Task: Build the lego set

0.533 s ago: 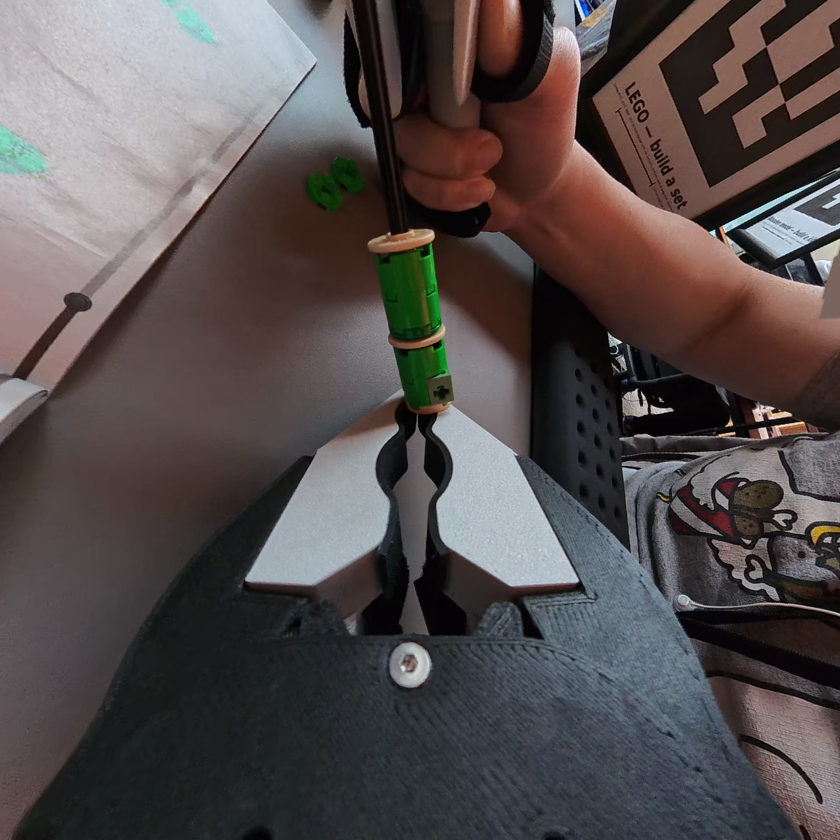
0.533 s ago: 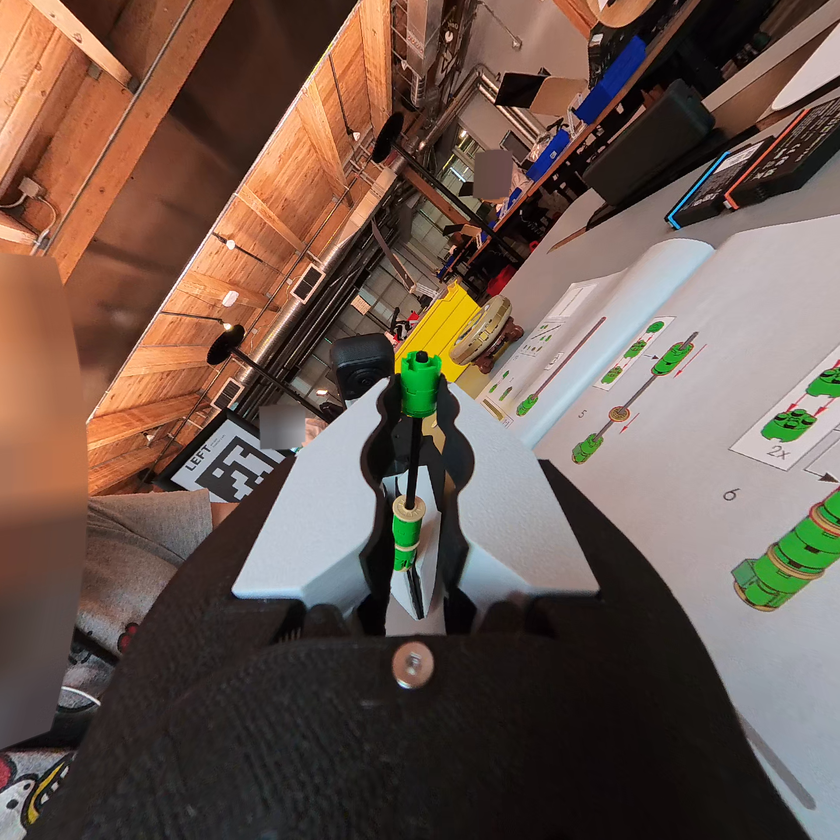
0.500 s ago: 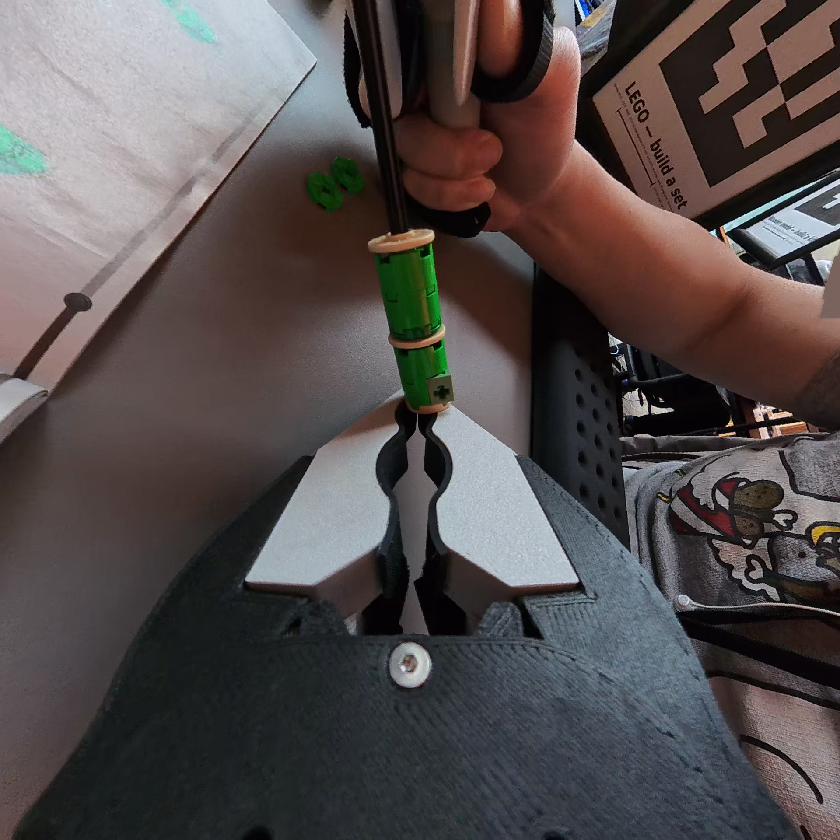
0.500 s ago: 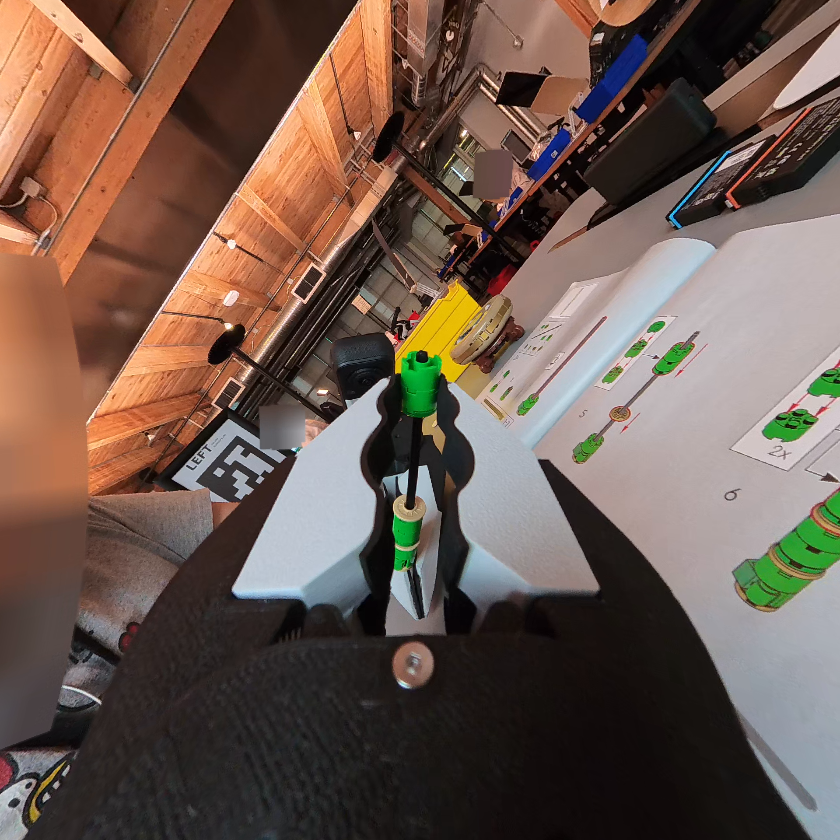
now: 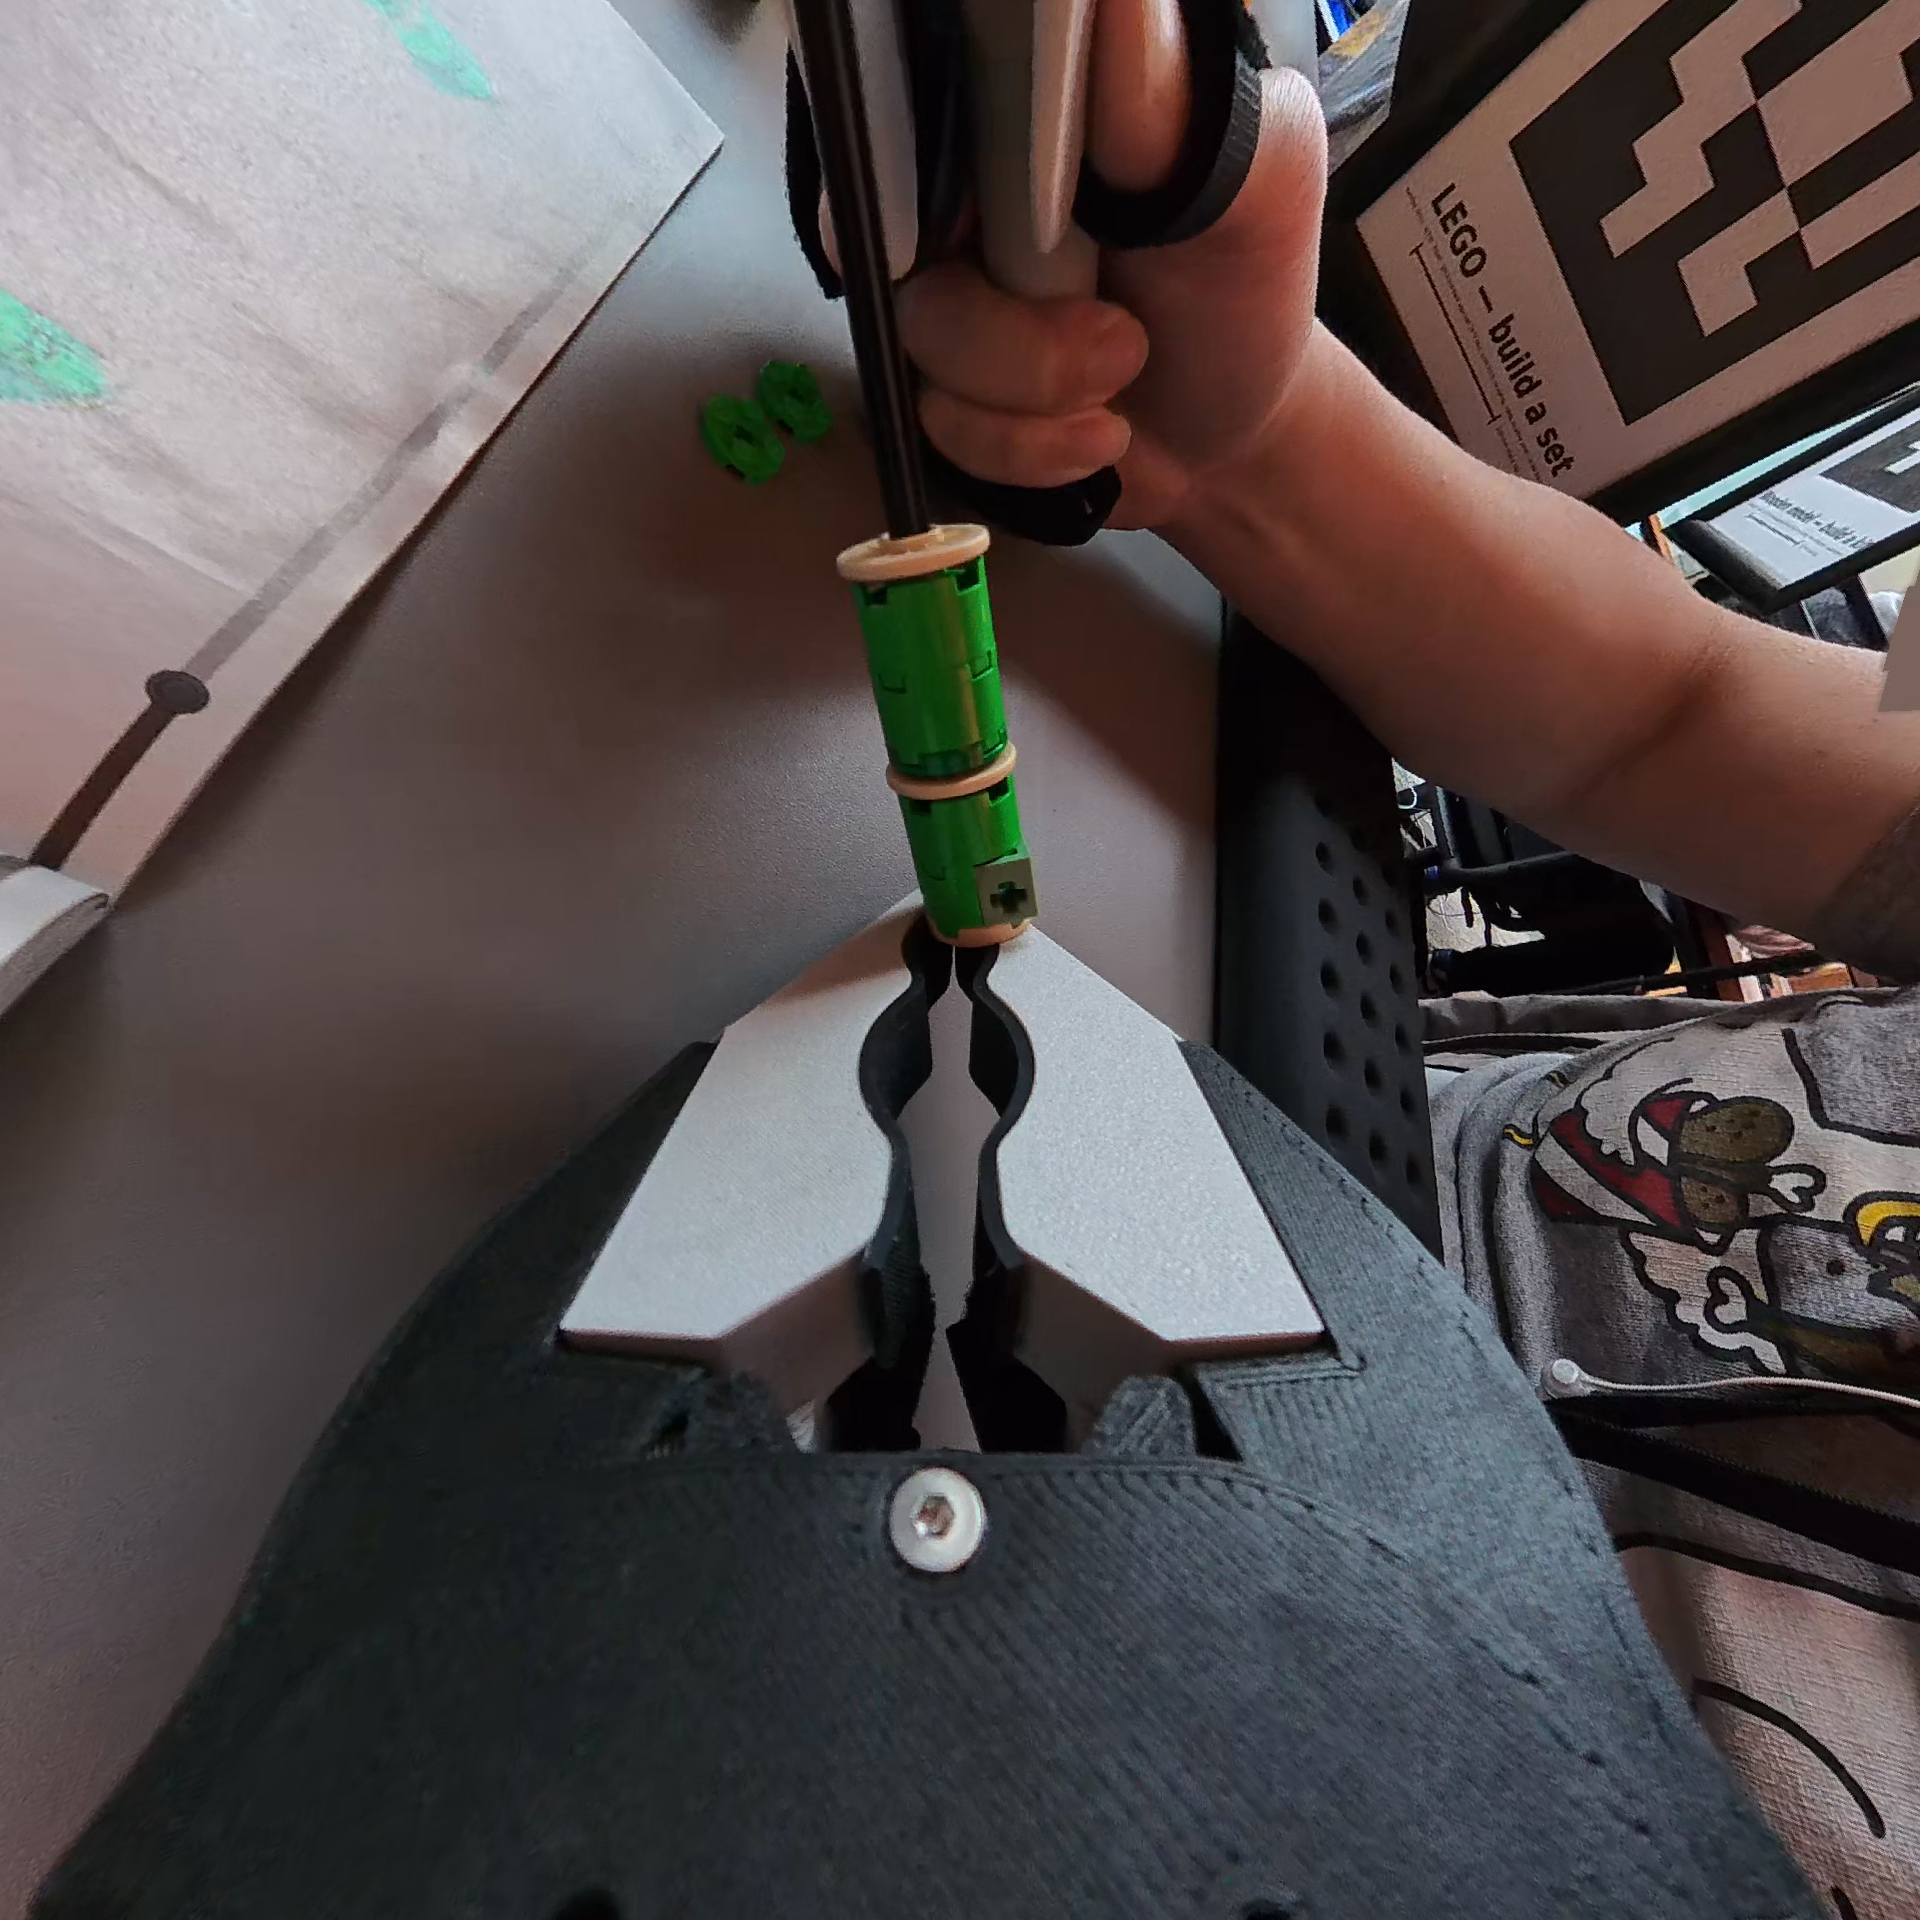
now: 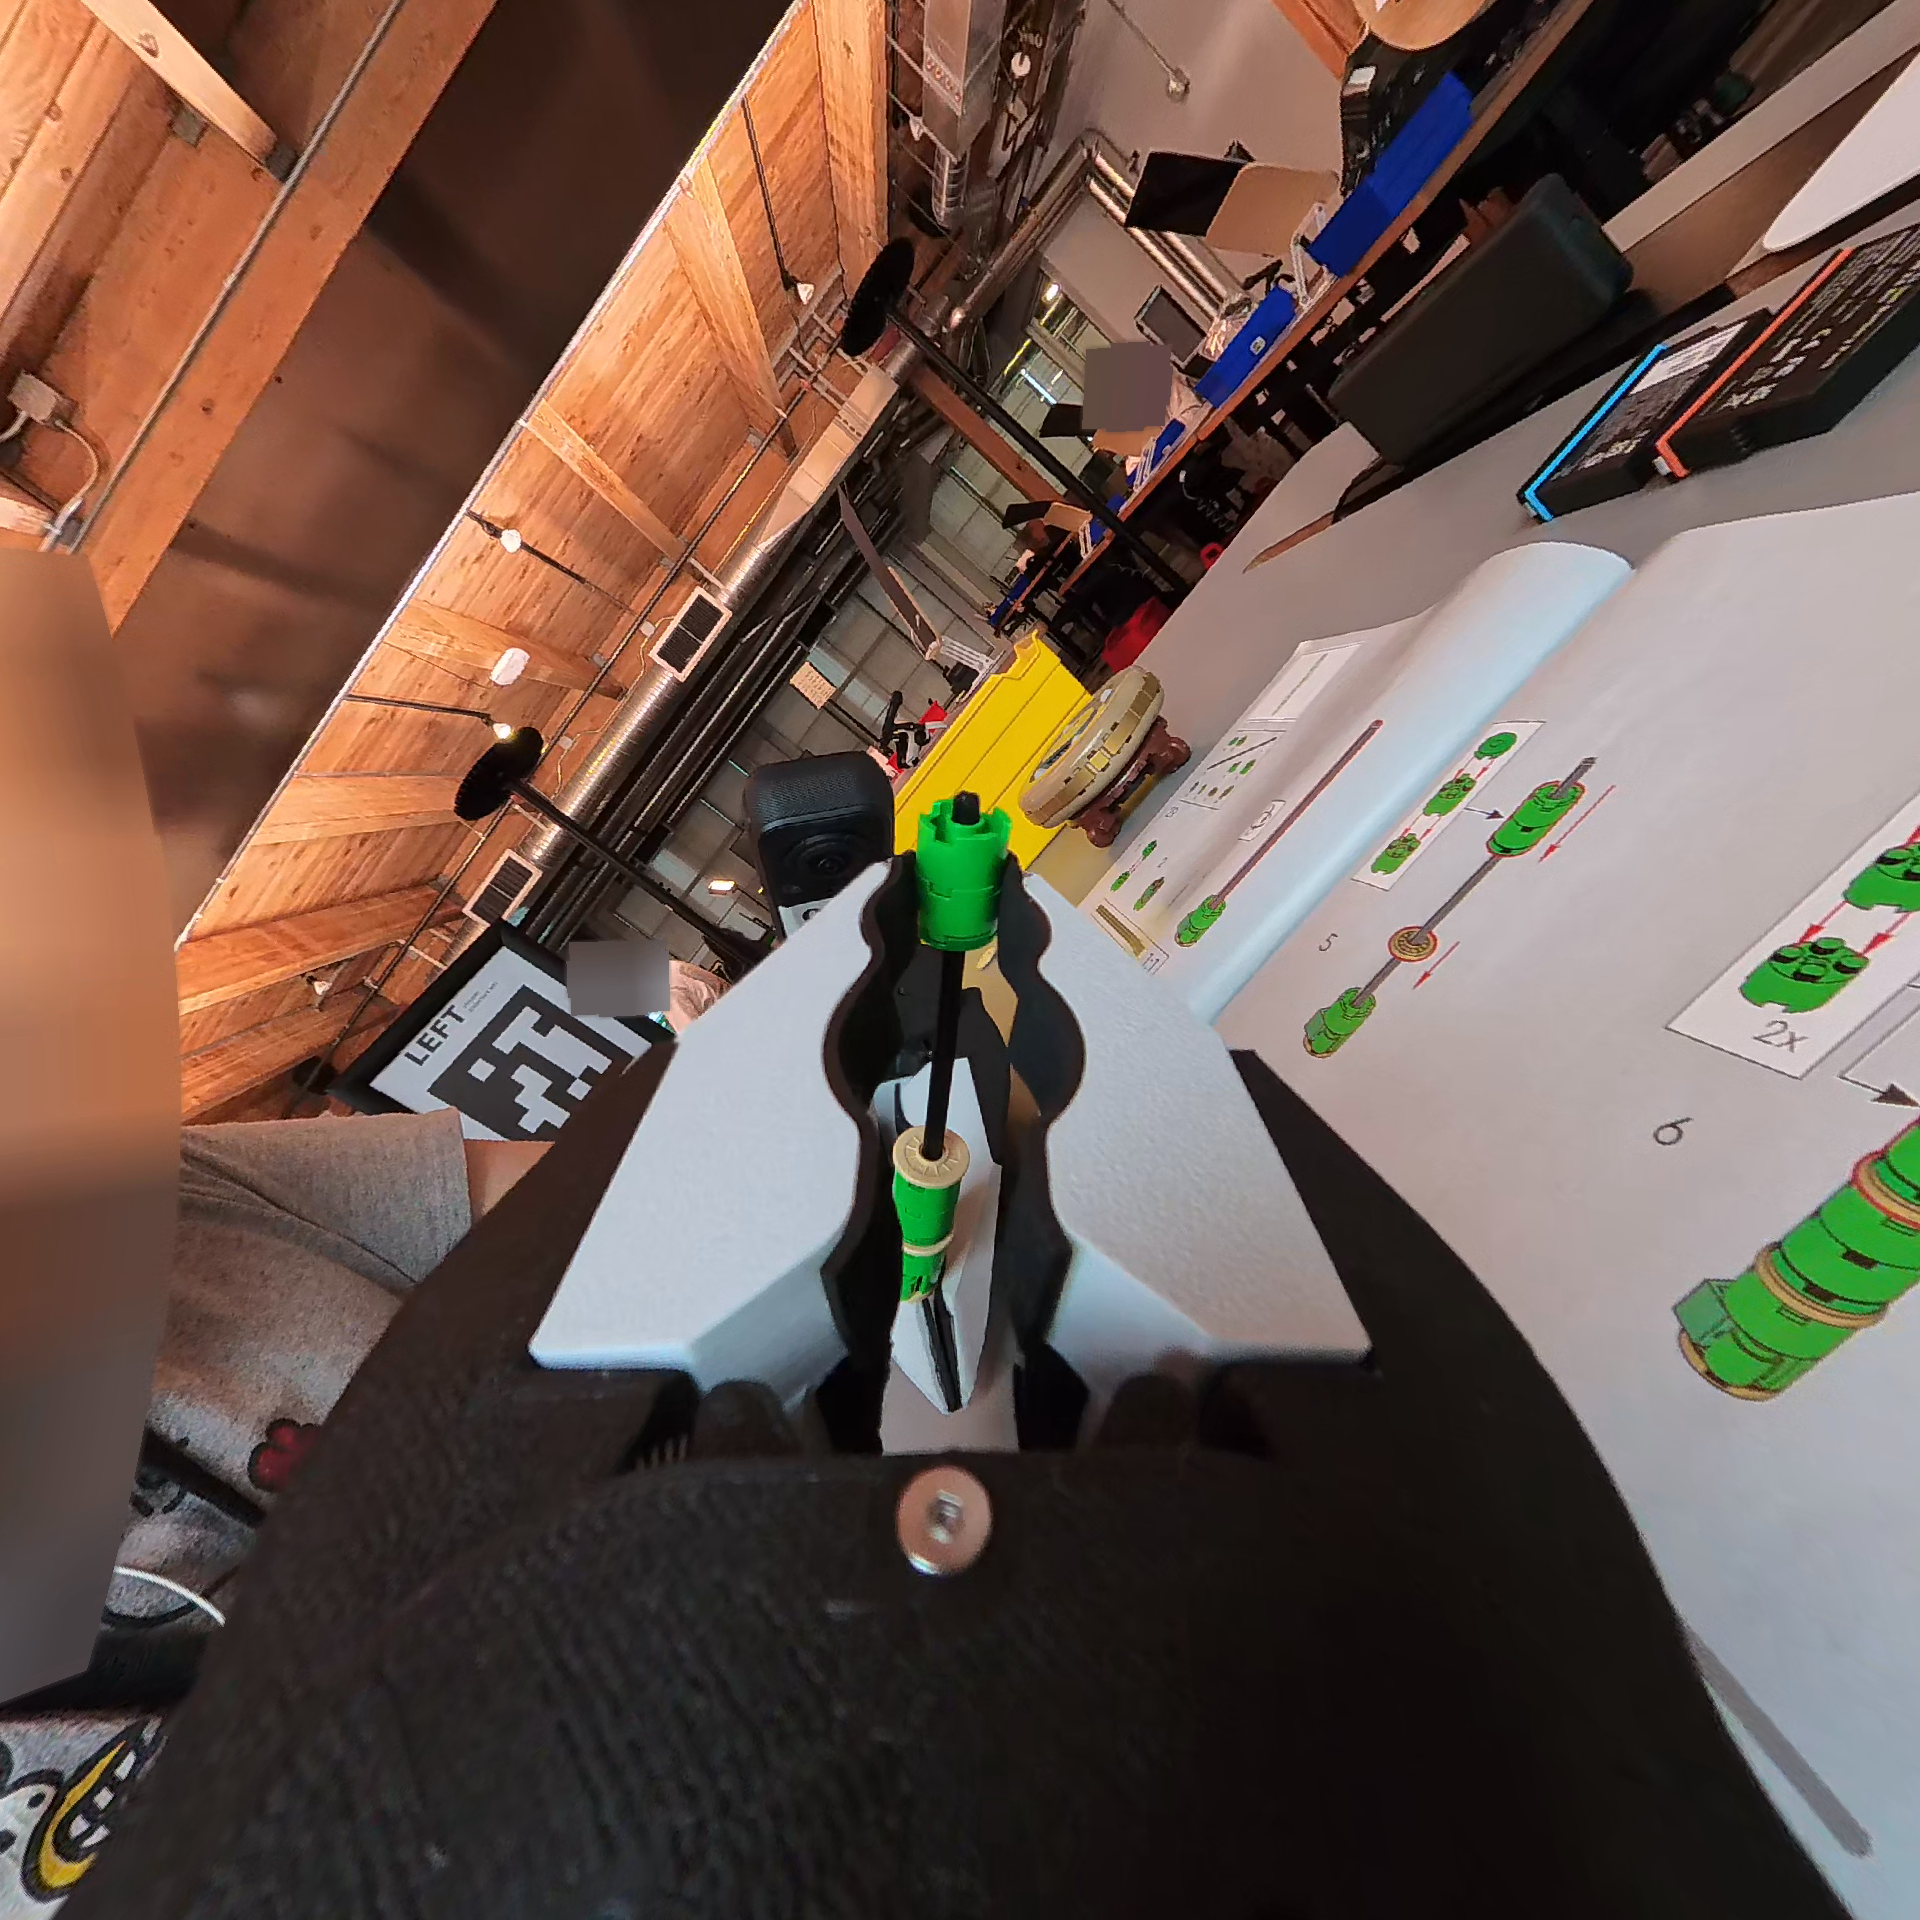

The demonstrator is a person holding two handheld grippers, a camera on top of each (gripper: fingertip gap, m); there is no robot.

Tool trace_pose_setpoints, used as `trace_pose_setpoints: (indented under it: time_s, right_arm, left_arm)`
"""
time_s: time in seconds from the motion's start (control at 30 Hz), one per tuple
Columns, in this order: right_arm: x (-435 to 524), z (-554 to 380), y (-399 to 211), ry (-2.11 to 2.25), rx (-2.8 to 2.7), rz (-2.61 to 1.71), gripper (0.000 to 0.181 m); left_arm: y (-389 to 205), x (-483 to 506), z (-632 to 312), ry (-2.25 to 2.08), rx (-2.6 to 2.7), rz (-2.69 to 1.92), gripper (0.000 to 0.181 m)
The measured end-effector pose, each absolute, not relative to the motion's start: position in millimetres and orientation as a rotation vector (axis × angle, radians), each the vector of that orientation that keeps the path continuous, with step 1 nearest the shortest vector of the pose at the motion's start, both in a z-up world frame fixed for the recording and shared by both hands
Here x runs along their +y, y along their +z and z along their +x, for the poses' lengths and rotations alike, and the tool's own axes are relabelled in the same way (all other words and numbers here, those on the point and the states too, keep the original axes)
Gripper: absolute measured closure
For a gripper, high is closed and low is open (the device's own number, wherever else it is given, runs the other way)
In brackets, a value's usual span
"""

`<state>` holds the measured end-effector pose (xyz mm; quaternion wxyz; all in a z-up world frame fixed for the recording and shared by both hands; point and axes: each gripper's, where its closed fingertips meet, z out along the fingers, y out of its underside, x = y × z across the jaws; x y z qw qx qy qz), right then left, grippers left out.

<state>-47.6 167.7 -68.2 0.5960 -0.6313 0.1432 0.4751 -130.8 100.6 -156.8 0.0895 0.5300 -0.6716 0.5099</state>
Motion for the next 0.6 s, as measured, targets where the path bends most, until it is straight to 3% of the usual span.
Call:
trace_pose_setpoints:
  time_s: [0.03,0.6]
  right_arm:
    - [167.5,-47.9,-68.2,1.105,0.333,-1.465,0.165]
    - [168.4,-47.4,-70.0,1.086,0.337,-1.478,0.165]
  left_arm:
    - [-156.8,100.6,-130.8,1.517,-1.998,1.576,0.181]
    - [-155.5,100.4,-131.0,1.527,-1.972,1.566,0.181]
